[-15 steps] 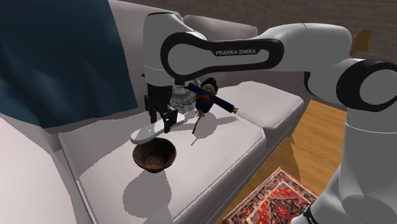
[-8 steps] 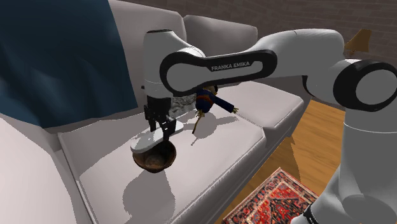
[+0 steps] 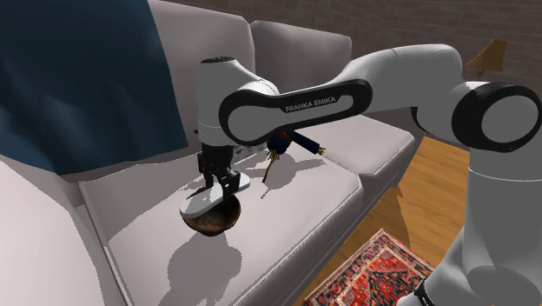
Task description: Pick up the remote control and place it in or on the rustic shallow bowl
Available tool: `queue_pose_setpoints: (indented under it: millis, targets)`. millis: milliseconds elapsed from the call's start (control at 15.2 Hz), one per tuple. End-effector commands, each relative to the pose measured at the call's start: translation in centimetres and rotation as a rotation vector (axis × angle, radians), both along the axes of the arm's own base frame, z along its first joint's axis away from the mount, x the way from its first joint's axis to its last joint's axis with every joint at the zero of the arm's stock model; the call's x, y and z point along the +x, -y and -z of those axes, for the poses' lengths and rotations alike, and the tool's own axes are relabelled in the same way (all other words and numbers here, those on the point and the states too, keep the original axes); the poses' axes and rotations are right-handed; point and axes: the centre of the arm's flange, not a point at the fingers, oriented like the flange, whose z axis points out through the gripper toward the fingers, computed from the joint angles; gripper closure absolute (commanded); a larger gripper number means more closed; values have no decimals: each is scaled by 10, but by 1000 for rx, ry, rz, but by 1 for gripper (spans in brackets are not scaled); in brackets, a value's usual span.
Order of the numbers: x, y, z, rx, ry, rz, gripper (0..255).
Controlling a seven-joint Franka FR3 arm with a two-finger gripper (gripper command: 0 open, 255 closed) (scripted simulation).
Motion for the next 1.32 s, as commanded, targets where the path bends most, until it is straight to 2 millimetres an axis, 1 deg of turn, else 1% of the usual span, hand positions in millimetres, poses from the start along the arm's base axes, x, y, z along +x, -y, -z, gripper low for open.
queue_pose_setpoints:
  millis: [0, 198, 264, 594, 792, 858, 1254]
  targets:
    - [0, 0, 0, 0, 1, 0, 255]
    - [0, 0, 0, 0, 1, 0, 255]
    - [0, 0, 0, 0, 1, 0, 0]
    - [0, 0, 0, 0, 1, 0, 0]
    - [0, 0, -39, 0, 1, 0, 0]
    - [1, -1, -50, 0, 1, 0, 0]
    - [1, -1, -50, 0, 1, 0, 0]
